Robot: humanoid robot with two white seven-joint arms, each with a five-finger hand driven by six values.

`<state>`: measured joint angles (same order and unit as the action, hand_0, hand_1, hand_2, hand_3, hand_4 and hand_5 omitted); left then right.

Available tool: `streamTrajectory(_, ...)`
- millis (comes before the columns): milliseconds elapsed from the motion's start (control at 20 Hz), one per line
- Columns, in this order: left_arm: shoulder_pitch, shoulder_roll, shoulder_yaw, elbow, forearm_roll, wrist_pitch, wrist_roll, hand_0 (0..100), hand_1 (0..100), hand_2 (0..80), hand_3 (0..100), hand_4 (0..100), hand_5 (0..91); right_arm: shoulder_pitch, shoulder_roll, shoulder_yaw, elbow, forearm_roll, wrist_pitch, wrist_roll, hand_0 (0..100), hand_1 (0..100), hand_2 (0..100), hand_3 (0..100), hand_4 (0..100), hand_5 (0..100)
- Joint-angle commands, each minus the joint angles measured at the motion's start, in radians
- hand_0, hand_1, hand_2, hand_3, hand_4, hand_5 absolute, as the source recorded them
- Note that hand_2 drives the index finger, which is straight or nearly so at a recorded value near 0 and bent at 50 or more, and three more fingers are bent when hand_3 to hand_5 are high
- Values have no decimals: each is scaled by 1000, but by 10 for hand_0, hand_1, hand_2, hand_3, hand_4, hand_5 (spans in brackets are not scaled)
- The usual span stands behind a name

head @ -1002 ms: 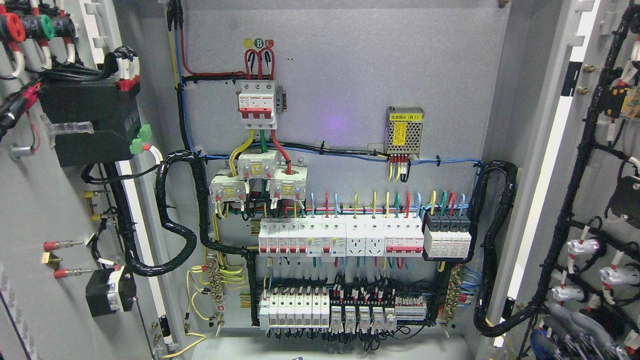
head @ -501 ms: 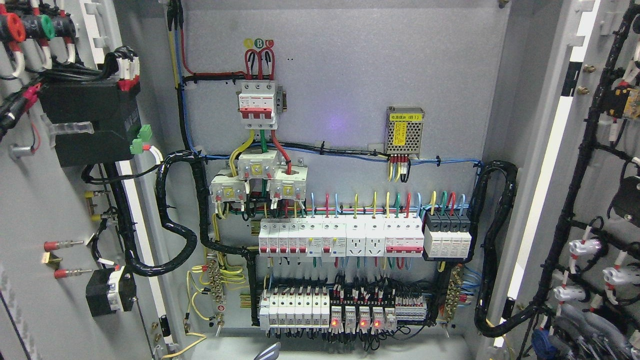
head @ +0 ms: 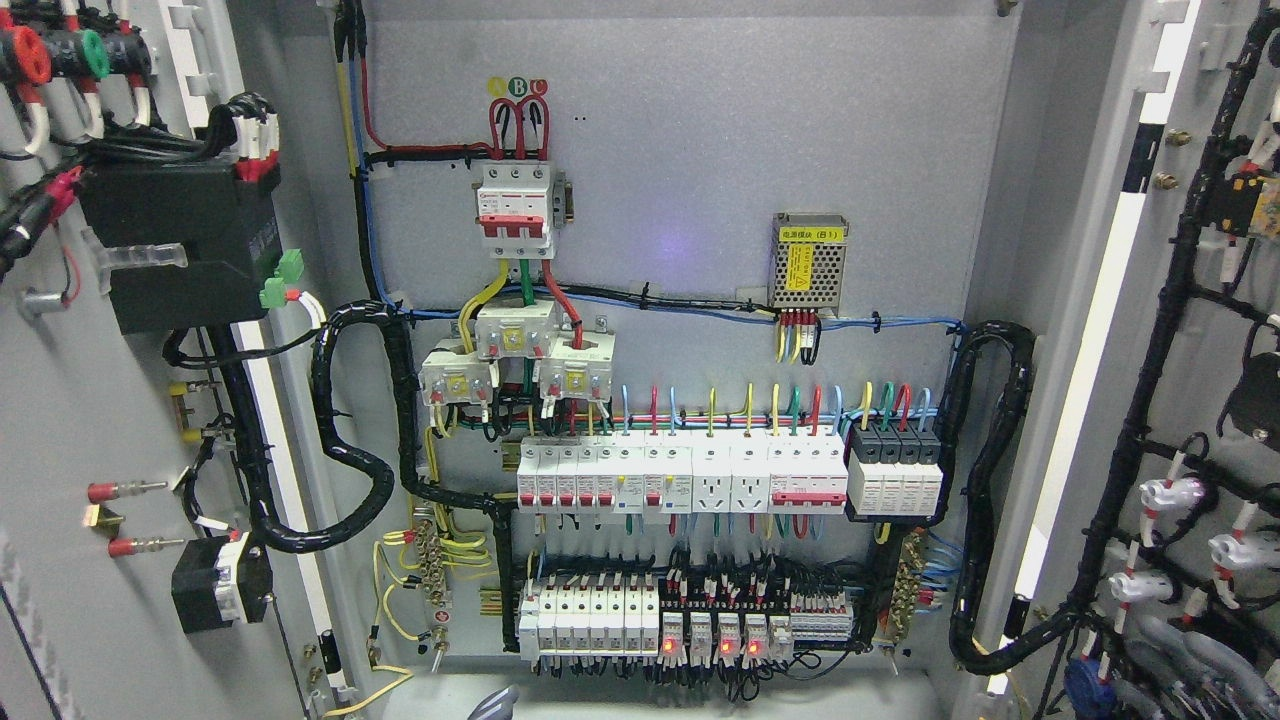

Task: Open door with both hands

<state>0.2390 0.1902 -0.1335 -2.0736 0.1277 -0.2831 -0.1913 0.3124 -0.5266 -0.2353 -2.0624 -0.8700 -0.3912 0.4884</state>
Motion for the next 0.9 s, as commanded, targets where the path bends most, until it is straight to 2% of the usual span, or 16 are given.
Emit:
streamTrajectory(0, 19, -14, 63, -8, 55, -1, 3, 0, 0, 0, 0, 0, 0, 4, -3, -18, 18, -6, 2, 1, 0, 0, 0, 0, 0, 0)
streamTrajectory(100, 23, -14, 80, -8, 70, -2, 6, 0, 0, 0, 0, 0, 0, 5, 0, -45, 21, -6, 3, 1, 0, 0, 0, 0, 0, 0)
streamTrajectory(852, 52, -8, 135, -8, 164, -22, 6, 0, 0, 0, 0, 0, 0, 22, 4, -91, 64, -57, 5, 1, 0, 0, 0, 0, 0, 0)
